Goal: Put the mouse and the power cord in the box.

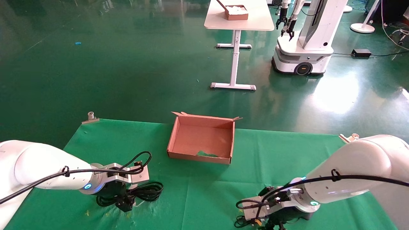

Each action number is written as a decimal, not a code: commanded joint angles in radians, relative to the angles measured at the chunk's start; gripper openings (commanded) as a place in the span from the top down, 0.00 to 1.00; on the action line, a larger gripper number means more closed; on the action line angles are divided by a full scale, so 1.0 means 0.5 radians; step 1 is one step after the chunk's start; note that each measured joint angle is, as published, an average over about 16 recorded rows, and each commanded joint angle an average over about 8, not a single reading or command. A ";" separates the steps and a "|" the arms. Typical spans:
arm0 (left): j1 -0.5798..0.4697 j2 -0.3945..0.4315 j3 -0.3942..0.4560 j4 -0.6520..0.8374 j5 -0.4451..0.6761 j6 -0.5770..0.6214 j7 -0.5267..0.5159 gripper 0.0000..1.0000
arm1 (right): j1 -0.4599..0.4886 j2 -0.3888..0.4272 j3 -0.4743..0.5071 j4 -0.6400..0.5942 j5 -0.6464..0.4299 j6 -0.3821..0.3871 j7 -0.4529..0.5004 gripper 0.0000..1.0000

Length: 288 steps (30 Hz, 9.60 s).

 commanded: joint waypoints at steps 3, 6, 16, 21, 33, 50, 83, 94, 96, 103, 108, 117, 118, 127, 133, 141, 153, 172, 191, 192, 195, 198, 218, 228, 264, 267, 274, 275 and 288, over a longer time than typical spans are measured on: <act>0.000 0.000 0.000 0.000 0.001 0.000 0.000 1.00 | 0.000 0.001 0.001 0.003 0.002 -0.003 0.000 1.00; 0.000 0.000 0.000 -0.001 0.001 0.000 0.000 1.00 | -0.001 0.002 0.001 0.004 0.003 -0.004 -0.001 1.00; 0.000 0.000 -0.001 -0.002 0.004 -0.004 0.000 1.00 | -0.002 0.002 0.001 0.005 0.002 -0.002 -0.002 1.00; 0.000 0.000 0.000 -0.002 0.004 -0.004 0.000 1.00 | -0.002 0.003 0.001 0.006 0.001 -0.001 -0.002 1.00; -0.156 -0.102 -0.081 0.117 -0.088 0.077 0.001 1.00 | 0.067 0.119 0.087 0.049 0.055 0.020 0.032 1.00; -0.658 0.062 -0.368 0.471 -0.628 0.427 0.220 1.00 | 0.333 0.392 0.259 0.176 0.049 0.087 0.083 1.00; -0.258 0.455 0.832 0.190 -0.316 -1.322 -0.081 0.00 | 0.676 0.699 0.438 0.741 0.080 -0.161 0.399 1.00; -0.318 0.452 1.059 0.194 -0.372 -1.394 -0.259 0.00 | 0.664 0.660 0.422 0.753 0.106 -0.179 0.404 1.00; -0.342 0.449 1.071 0.218 -0.395 -1.411 -0.304 0.00 | 0.657 0.645 0.417 0.753 0.115 -0.179 0.398 1.00; -0.527 0.409 1.018 0.505 -0.508 -1.470 -0.500 0.00 | 0.618 0.570 0.389 0.747 0.143 -0.164 0.372 1.00; -0.680 0.332 0.979 0.783 -0.548 -1.447 -0.545 0.00 | 0.585 0.458 0.363 0.710 0.142 -0.091 0.341 1.00; -0.762 0.288 0.953 0.956 -0.596 -1.397 -0.488 0.00 | 0.593 0.028 0.278 0.292 0.100 0.254 -0.003 1.00; -0.763 0.290 0.950 0.961 -0.601 -1.397 -0.479 0.00 | 0.606 -0.028 0.271 0.212 0.101 0.300 -0.064 1.00; -0.766 0.305 0.930 1.004 -0.648 -1.402 -0.406 0.00 | 0.712 -0.407 0.201 -0.467 0.253 0.546 -0.585 1.00; -0.768 0.313 0.917 1.028 -0.674 -1.404 -0.363 0.00 | 0.682 -0.452 0.000 -0.609 0.450 0.666 -0.670 1.00; -0.770 0.322 0.902 1.055 -0.705 -1.407 -0.314 0.00 | 0.630 -0.457 -0.387 -0.667 0.509 0.950 -0.455 0.70; -0.773 0.324 0.895 1.072 -0.721 -1.407 -0.294 0.00 | 0.623 -0.464 -0.552 -0.701 0.506 1.101 -0.343 0.00; -0.771 0.321 0.896 1.060 -0.717 -1.407 -0.299 0.00 | 0.537 -0.366 -0.403 -0.605 0.637 0.975 -0.340 0.00; -0.770 0.317 0.902 1.051 -0.712 -1.406 -0.311 0.00 | 0.087 0.117 0.115 -0.176 1.331 0.560 -0.219 0.00; -0.770 0.317 0.902 1.051 -0.712 -1.406 -0.311 0.00 | 0.063 0.143 0.143 -0.153 1.368 0.538 -0.212 0.00; -0.770 0.316 0.903 1.050 -0.711 -1.406 -0.313 0.00 | -0.008 0.220 0.225 -0.085 1.479 0.472 -0.193 0.00; -0.759 0.307 0.890 1.035 -0.727 -1.392 -0.309 0.00 | -0.079 0.296 0.307 -0.017 1.589 0.407 -0.174 0.00; -0.269 -0.113 0.286 0.399 -1.437 -0.741 -0.065 0.00 | -0.554 0.806 0.854 0.435 2.322 -0.031 -0.046 0.00; 0.001 -0.345 -0.047 0.047 -1.829 -0.381 0.068 0.00 | -0.773 1.042 1.106 0.644 2.661 -0.233 0.013 0.00; 0.891 -1.109 -1.144 -1.114 -3.122 0.807 0.503 0.00 | -0.802 1.076 1.137 0.671 2.712 -0.261 0.018 0.00; 0.906 -1.122 -1.162 -1.132 -3.145 0.827 0.508 0.00 | -0.803 1.077 1.137 0.671 2.713 -0.261 0.018 0.00; 0.884 -1.102 -1.133 -1.101 -3.109 0.795 0.500 0.00 | -0.802 1.076 1.136 0.670 2.711 -0.261 0.018 0.00; 0.881 -1.100 -1.130 -1.098 -3.105 0.792 0.499 0.00 | -0.802 1.076 1.136 0.670 2.711 -0.260 0.018 0.00; 0.861 -1.083 -1.105 -1.072 -3.075 0.764 0.492 0.00 | -0.801 1.074 1.134 0.669 2.710 -0.259 0.018 0.00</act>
